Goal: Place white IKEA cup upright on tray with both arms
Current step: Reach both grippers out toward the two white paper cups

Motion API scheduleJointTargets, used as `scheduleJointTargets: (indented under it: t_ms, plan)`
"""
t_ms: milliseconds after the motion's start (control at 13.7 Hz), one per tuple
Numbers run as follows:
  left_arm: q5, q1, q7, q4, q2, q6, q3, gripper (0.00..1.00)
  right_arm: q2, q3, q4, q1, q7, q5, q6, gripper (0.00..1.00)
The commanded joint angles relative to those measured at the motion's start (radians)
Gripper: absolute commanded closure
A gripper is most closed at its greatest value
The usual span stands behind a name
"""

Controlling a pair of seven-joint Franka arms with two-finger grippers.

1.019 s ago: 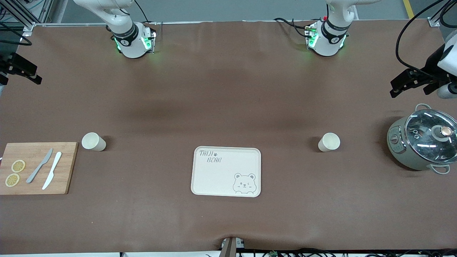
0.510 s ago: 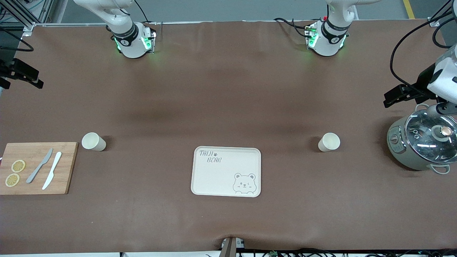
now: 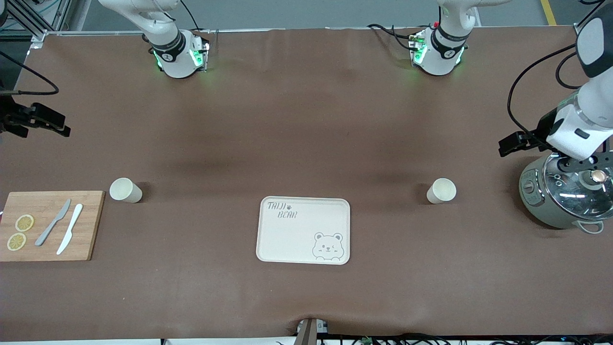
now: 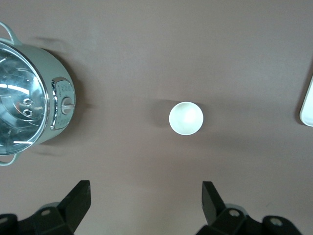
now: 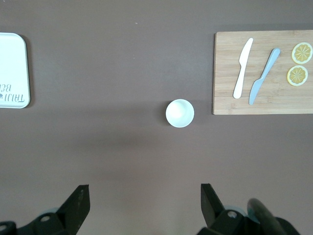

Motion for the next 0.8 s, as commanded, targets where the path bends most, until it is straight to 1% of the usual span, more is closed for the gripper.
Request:
scheduleJointTargets:
  t_ms: [0, 364, 510, 655, 728]
  plan:
    - [0.014, 0.007, -0.01, -0.081, -0.009, 0.091, -0.002, 0.0, 0.031, 0.007, 0.022, -0.009, 0.002, -0.005, -0.002, 0.0]
    - [0.014, 0.004, -0.018, -0.331, -0.018, 0.364, -0.008, 0.0, 0.064, 0.004, 0.021, -0.015, 0.004, -0.015, 0.054, 0.0]
    - [0.013, 0.006, 0.004, -0.458, -0.018, 0.543, -0.01, 0.0, 0.098, 0.004, 0.021, -0.018, 0.002, -0.013, 0.056, 0.0]
    - [0.008, 0.007, 0.004, -0.538, -0.003, 0.686, -0.01, 0.0, 0.162, 0.001, 0.021, -0.017, 0.007, -0.019, 0.054, 0.0]
    - [0.006, 0.007, -0.001, -0.552, 0.014, 0.723, -0.01, 0.07, 0.182, 0.001, 0.019, -0.017, 0.01, -0.028, 0.054, 0.0]
